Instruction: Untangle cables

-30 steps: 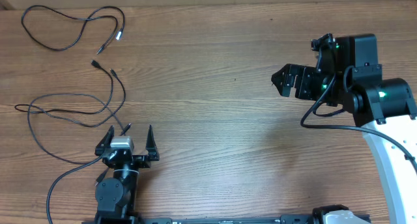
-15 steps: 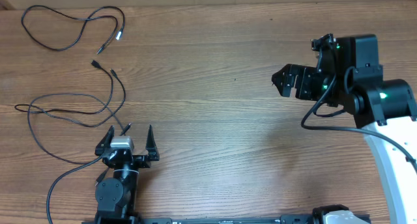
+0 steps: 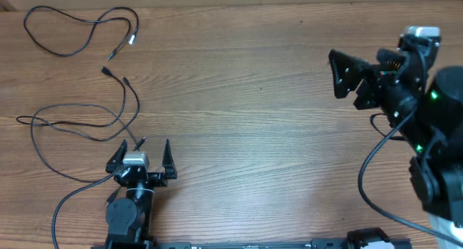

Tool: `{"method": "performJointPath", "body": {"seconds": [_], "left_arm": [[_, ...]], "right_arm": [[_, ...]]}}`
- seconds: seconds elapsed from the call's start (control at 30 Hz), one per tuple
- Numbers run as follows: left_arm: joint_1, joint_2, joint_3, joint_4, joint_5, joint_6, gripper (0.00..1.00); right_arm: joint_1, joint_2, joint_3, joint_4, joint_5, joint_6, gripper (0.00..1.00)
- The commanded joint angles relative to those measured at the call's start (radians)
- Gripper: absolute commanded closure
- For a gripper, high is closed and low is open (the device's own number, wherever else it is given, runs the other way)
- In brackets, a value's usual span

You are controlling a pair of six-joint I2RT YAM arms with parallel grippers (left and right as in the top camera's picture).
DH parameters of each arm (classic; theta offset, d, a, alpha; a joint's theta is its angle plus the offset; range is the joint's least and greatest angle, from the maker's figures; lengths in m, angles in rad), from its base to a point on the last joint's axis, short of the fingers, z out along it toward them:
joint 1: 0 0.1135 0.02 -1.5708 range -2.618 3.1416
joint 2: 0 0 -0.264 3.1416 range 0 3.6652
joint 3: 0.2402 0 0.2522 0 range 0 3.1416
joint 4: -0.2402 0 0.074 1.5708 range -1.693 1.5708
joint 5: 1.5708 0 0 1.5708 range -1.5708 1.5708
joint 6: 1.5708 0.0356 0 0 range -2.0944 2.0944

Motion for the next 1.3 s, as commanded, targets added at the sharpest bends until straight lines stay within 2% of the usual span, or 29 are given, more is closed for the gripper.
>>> {"method": "performJointPath", "body": {"seconds": [0.0, 0.27, 0.57, 0.93, 1.27], "left_arm": [[0.007, -0.01, -0.002, 0.0, 0.008, -0.018, 0.0], [0.007, -0.01, -0.002, 0.0, 0.008, -0.018, 0.0], [0.007, -0.01, -0.002, 0.0, 0.008, -0.018, 0.0], [0.007, -0.01, -0.002, 0.0, 0.009, -0.018, 0.01], [0.007, -0.01, -0.002, 0.0, 0.008, -0.018, 0.0]], "right_arm": [[-0.003, -0.06, -0.106, 0.144, 0.017, 0.001, 0.0], [-0.003, -0.196, -0.4, 0.47, 0.014, 0.0, 0.0], [-0.003, -0.345, -0.814, 0.975, 0.017, -0.027, 0.0], [-0.003, -0.47, -1.102, 1.218, 0.017, -0.031, 0.0], [-0.003, -0.642, -1.317, 1.247, 0.017, -0.03, 0.0]]}}
